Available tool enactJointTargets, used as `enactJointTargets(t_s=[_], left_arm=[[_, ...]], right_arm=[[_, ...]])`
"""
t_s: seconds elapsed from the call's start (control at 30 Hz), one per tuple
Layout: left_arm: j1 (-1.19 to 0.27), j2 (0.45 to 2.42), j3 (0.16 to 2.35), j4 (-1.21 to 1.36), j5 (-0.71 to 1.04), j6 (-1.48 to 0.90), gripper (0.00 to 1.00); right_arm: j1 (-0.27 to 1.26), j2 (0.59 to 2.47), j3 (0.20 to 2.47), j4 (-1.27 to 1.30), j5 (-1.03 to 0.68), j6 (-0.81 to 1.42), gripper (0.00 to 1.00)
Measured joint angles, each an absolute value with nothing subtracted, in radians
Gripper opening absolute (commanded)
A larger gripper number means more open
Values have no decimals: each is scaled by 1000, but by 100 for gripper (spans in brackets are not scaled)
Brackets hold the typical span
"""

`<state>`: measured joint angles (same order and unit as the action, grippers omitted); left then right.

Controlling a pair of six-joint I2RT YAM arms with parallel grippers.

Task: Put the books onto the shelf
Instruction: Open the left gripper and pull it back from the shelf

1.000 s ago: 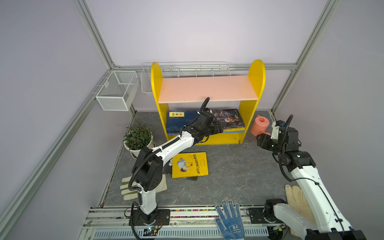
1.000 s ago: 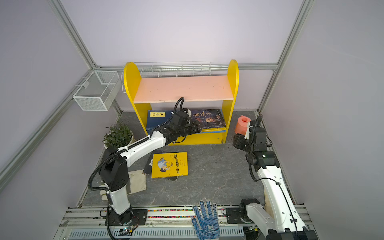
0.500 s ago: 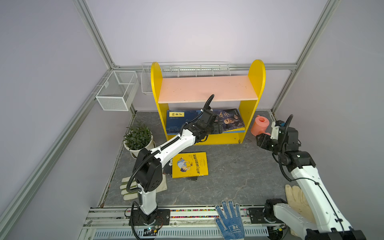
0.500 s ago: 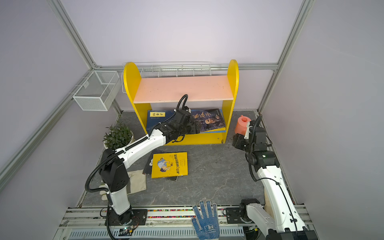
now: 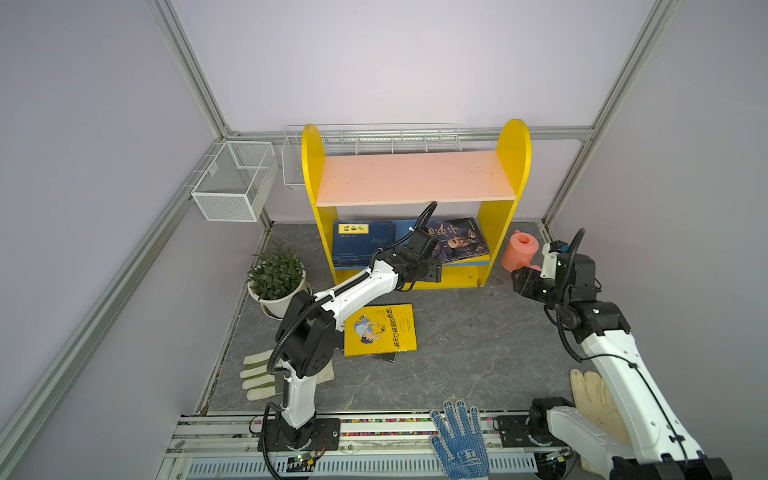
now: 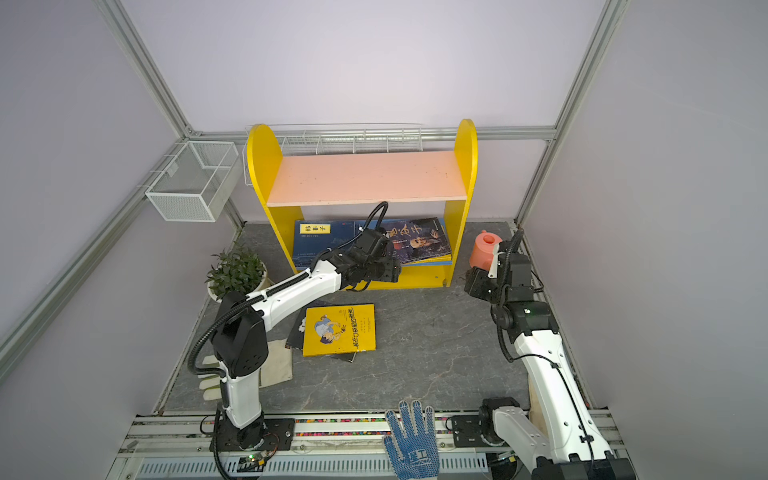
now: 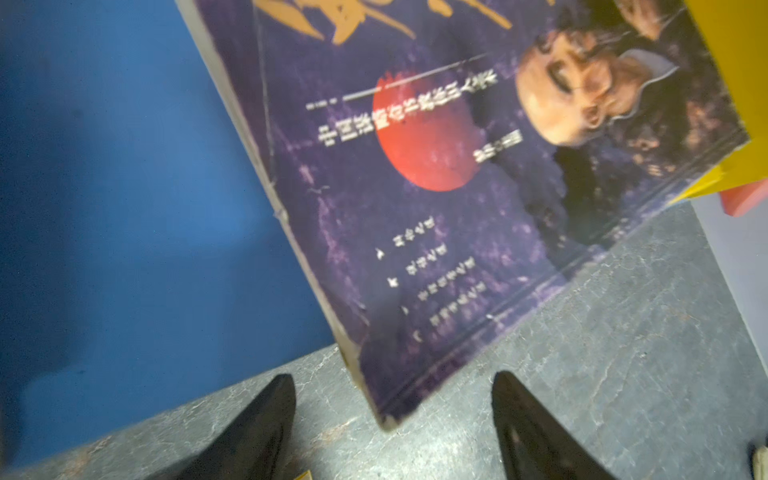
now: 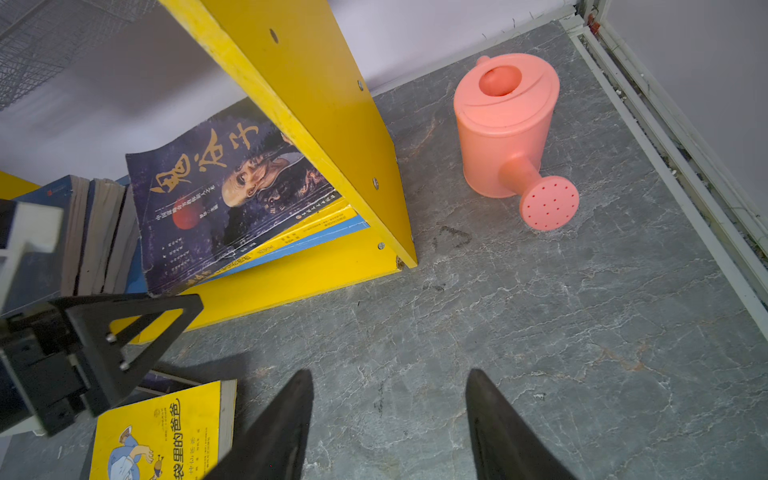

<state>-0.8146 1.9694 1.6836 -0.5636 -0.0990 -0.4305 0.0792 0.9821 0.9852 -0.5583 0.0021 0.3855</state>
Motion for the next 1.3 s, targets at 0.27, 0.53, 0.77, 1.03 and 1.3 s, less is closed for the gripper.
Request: enactJointTargets(t_s=[0.27,0.53,0.77,1.03,1.3], left_arm=[[-817,2059,1826,-702,-123,-397,60],[-823,2069,1903,-822,-208,-368,59],[-818,2069,1927,-842,-273,-354,59],[-818,2089,1952,-839,-311,-354,59],[-817,2052,1885,-742,-246,-292,59]], right_arm=[[79,982,985,-558,4,386,62],[79,967,985,-558,7,390,62],[79,952,979,-558,2,397,62],[79,952,979,-558,-5,396,62],[93,952,958,-547,-33,395,62]])
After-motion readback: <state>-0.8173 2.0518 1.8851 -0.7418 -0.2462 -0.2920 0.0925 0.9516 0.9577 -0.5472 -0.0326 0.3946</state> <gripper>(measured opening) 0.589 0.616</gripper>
